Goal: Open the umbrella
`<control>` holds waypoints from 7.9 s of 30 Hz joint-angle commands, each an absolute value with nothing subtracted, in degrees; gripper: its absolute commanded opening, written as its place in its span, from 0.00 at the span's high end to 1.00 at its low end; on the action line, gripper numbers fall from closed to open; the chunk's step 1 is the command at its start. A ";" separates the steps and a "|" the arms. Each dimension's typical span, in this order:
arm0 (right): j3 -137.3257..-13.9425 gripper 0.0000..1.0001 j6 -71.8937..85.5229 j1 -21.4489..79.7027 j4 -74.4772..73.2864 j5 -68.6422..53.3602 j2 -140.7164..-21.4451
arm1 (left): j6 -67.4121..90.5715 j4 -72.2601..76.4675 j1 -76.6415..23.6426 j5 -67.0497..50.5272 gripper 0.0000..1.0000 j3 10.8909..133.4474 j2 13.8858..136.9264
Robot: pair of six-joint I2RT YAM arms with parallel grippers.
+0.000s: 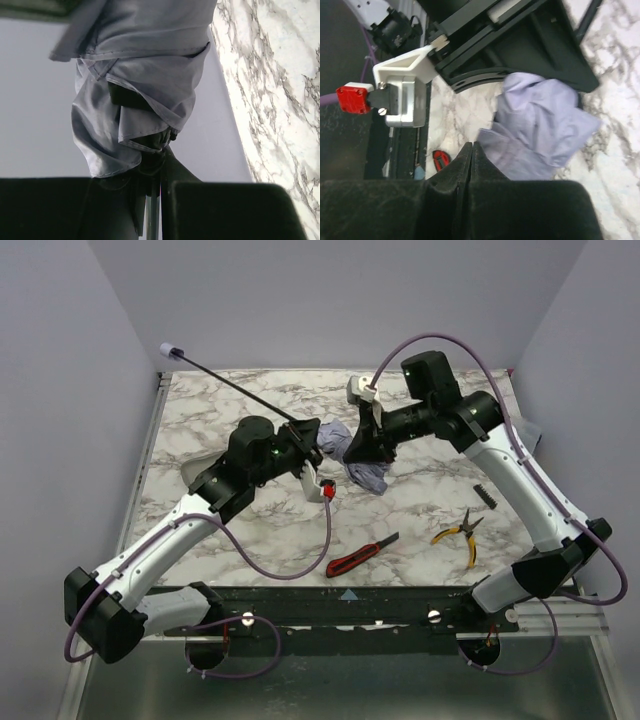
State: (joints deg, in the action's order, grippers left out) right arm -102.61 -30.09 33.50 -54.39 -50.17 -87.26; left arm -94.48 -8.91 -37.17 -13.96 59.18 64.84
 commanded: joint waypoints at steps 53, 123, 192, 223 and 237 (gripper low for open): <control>-95.38 0.66 -25.62 37.77 -40.75 -31.85 -82.68 | -90.99 -4.66 -36.84 -11.73 1.00 62.73 63.52; -93.01 1.00 -25.93 36.73 -50.77 -34.31 -78.61 | -82.48 -14.12 -34.04 -26.74 0.68 61.88 57.27; -90.97 1.00 -1.63 24.24 -30.41 -45.56 -79.20 | -38.51 -25.59 -39.73 -30.86 0.25 65.94 58.32; -71.81 1.00 11.50 26.31 3.25 -52.46 -72.25 | 60.83 24.20 -15.64 -41.05 0.36 77.93 77.80; -66.63 0.19 14.79 20.99 -8.91 -47.52 -70.63 | 38.66 10.84 -15.19 -42.09 1.00 86.09 78.19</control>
